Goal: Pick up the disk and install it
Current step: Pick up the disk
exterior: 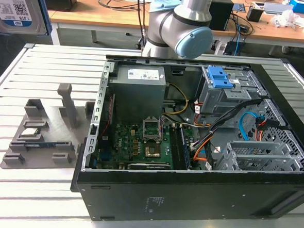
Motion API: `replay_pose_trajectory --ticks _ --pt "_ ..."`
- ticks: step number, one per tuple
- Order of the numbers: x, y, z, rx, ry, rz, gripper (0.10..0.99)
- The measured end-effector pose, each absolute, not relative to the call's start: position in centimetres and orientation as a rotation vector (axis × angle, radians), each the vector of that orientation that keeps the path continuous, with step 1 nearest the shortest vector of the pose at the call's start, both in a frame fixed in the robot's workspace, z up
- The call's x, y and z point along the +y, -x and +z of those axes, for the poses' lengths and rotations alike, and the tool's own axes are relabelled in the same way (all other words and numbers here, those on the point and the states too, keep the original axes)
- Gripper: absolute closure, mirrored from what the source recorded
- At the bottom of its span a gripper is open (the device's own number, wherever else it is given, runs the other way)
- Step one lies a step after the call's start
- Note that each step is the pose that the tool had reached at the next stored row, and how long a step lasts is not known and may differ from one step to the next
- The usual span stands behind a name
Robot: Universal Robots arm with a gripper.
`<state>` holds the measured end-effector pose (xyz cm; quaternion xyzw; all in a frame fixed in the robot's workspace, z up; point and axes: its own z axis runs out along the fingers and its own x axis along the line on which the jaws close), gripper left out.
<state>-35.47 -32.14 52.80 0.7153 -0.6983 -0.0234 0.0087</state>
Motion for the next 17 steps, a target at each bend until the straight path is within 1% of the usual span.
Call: replay_pose_trajectory --ticks 4,17 --pt "-32.13 35.46 53.46 -2.182 -2.235 -0.073 0.722" --pt "-32.13 34.93 53.47 -2.182 -2.235 -0.073 0.722"
